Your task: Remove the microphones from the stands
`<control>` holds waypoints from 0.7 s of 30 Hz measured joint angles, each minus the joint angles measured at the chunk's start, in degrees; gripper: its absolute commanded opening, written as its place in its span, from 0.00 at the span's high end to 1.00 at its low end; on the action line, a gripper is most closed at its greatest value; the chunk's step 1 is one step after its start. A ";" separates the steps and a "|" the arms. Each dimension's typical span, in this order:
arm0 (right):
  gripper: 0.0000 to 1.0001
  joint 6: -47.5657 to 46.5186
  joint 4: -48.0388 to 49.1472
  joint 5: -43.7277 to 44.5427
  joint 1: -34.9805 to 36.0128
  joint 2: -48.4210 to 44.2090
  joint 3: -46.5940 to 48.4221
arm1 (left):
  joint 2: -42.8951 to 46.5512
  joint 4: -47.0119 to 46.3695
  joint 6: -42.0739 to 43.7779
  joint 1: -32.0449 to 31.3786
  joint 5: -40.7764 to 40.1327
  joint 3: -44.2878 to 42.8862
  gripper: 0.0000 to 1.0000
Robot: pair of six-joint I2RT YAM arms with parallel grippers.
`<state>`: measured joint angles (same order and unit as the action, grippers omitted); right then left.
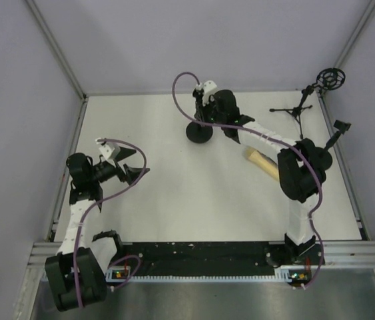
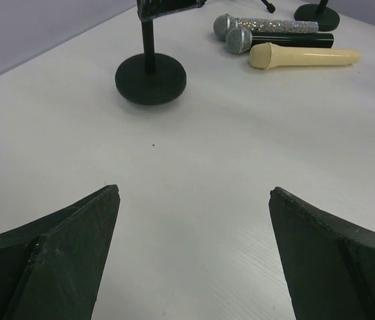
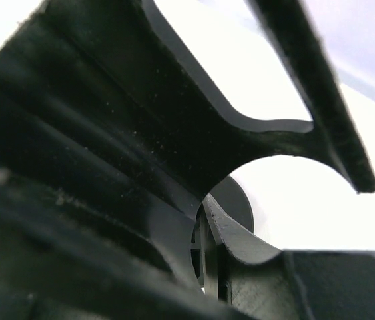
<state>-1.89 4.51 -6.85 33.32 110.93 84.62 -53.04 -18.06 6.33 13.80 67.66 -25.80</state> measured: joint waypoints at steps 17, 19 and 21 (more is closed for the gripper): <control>0.78 2.12 0.35 1.25 -18.62 15.02 15.67 | -1.62 0.00 0.00 4.07 -0.20 0.07 0.01; 0.78 2.56 0.94 1.22 -19.71 15.58 16.02 | -1.62 0.00 -0.02 4.17 -0.20 0.07 0.01; 0.76 2.64 1.25 1.38 -20.39 15.69 16.02 | -1.62 0.00 -0.02 4.24 -0.17 0.07 0.01</control>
<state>0.75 5.76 -5.48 12.93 126.63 100.64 -54.65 -18.06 6.31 18.04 67.48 -25.74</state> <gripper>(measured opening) 0.278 0.991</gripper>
